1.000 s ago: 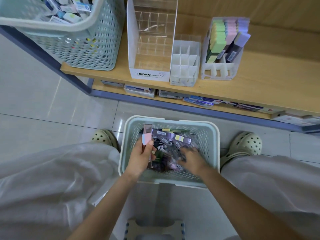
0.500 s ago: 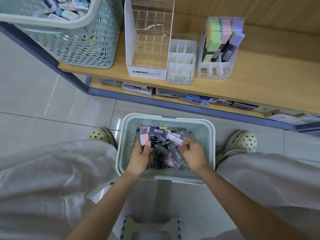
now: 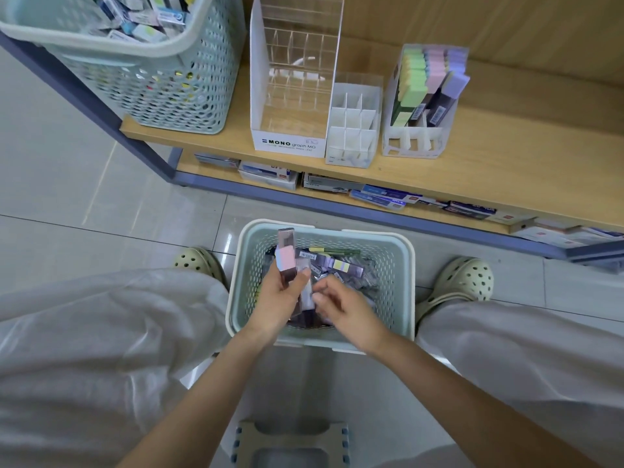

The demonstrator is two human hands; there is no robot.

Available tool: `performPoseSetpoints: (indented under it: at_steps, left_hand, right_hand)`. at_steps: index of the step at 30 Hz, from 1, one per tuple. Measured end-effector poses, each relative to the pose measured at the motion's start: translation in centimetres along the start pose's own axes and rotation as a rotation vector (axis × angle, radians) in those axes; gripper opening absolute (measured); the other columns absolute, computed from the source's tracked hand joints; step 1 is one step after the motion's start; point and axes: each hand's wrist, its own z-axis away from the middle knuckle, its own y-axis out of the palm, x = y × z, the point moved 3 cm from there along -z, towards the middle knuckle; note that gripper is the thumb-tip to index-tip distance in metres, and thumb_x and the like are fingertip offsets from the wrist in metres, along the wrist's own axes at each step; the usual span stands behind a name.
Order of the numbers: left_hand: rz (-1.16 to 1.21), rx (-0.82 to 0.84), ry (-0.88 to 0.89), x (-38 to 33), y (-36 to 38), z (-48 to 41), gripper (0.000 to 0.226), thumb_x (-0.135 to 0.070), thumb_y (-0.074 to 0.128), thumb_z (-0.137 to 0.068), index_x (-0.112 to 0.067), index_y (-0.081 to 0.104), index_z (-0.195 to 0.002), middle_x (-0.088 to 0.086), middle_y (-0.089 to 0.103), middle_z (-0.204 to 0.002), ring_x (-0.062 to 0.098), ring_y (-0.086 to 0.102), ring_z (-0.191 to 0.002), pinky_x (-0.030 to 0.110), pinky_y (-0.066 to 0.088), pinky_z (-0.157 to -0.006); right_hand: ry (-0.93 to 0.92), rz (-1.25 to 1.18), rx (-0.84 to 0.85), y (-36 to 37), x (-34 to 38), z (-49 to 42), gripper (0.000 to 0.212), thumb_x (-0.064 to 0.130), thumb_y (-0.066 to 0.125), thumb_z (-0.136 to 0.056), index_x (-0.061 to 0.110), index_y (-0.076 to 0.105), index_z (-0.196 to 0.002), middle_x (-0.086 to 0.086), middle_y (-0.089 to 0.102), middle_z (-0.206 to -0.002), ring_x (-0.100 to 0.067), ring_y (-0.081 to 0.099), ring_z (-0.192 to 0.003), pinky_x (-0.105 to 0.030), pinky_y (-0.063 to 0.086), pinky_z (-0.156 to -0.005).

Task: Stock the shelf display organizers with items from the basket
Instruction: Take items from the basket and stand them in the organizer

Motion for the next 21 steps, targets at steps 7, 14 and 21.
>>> performPoseSetpoints:
  at_steps: [7, 14, 21]
  left_hand:
    - [0.001, -0.029, -0.068, 0.2, -1.4, -0.6, 0.01, -0.018, 0.058, -0.092, -0.027, 0.058, -0.096, 0.003, 0.062, -0.086, 0.022, 0.055, -0.079, 0.034, 0.049, -0.065]
    - [0.003, -0.035, -0.087, -0.1, -1.9, -1.2, 0.006, -0.02, 0.057, -0.093, -0.024, 0.058, -0.096, 0.011, 0.057, -0.088, 0.022, 0.051, -0.078, 0.028, 0.05, -0.056]
    - [-0.007, -0.041, -0.1, -0.3, -1.9, -1.1, 0.01, -0.02, 0.058, -0.092, -0.026, 0.057, -0.099, -0.001, 0.064, -0.089, 0.015, 0.058, -0.076, 0.031, 0.052, -0.064]
  right_hand:
    - [0.196, 0.622, -0.02, -4.6, -6.0, -3.8, 0.045, 0.016, 0.044, -0.099, 0.016, 0.035, -0.143, -0.007, 0.039, -0.145, -0.025, 0.043, -0.128, -0.034, 0.036, -0.106]
    - [0.332, 0.855, 0.036, -3.8, -7.7, -5.7, 0.045, 0.018, 0.048, -0.097, 0.014, 0.037, -0.14, -0.013, 0.036, -0.139, -0.031, 0.043, -0.123, -0.041, 0.045, -0.096]
    - [0.338, 0.955, 0.008, -2.7, -8.2, -6.4, 0.054, 0.008, 0.057, -0.091, 0.008, 0.034, -0.14, -0.015, 0.036, -0.138, -0.031, 0.041, -0.126, -0.037, 0.047, -0.097]
